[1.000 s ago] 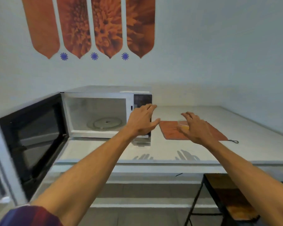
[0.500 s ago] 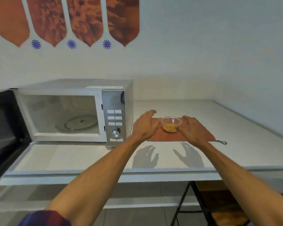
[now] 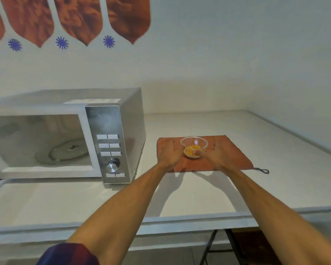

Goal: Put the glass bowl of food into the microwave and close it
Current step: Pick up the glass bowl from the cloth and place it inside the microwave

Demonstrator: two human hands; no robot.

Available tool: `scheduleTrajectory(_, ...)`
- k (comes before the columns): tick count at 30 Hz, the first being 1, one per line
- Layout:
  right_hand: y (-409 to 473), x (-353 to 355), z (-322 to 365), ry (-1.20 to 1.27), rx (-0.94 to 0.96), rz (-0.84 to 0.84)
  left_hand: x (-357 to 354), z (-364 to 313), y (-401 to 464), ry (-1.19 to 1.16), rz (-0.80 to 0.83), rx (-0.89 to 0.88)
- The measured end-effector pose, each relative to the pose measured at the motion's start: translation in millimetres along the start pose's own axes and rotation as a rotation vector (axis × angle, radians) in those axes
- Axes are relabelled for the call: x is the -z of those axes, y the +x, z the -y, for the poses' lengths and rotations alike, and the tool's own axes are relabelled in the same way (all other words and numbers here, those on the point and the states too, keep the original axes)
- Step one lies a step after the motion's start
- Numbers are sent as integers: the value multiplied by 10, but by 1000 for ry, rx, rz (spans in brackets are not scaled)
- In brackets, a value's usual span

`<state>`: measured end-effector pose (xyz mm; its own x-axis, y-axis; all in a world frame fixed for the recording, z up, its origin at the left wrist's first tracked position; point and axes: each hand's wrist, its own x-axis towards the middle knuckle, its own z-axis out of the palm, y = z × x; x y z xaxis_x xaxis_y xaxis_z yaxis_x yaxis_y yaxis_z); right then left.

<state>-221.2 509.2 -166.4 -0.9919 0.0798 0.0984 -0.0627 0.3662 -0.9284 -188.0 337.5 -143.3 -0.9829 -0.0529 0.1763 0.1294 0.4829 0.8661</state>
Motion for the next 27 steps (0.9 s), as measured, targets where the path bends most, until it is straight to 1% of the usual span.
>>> scheduleTrajectory(4, 254, -57, -76, -27, 36, 88, -198, 123, 382, 14, -30, 65)
scheduleTrajectory(5, 342, -79, -126, -24, 29, 77, -246, 154, 476, 10, -27, 89)
scheduleTrajectory(9, 512, -151, -284, 39, 7, 86, -421, 222, 673, -73, 42, 173)
scheduleTrajectory(12, 532, -201, -311, 46, -1, 90, -477, 203, 702, -136, 75, 163)
scheduleTrajectory(16, 603, -273, -372, 74, 19, 52, -564, 288, 837, -289, 100, 199)
scheduleTrajectory(20, 584, -317, -384, 86, 19, -41, -561, 327, 875, -464, 85, 308)
scheduleTrajectory(24, 422, -341, -350, 64, 17, -30, -465, 313, 705, -564, 33, 358)
scheduleTrajectory(27, 297, -383, -314, 62, 33, -31, -345, 325, 557, -596, 45, 377)
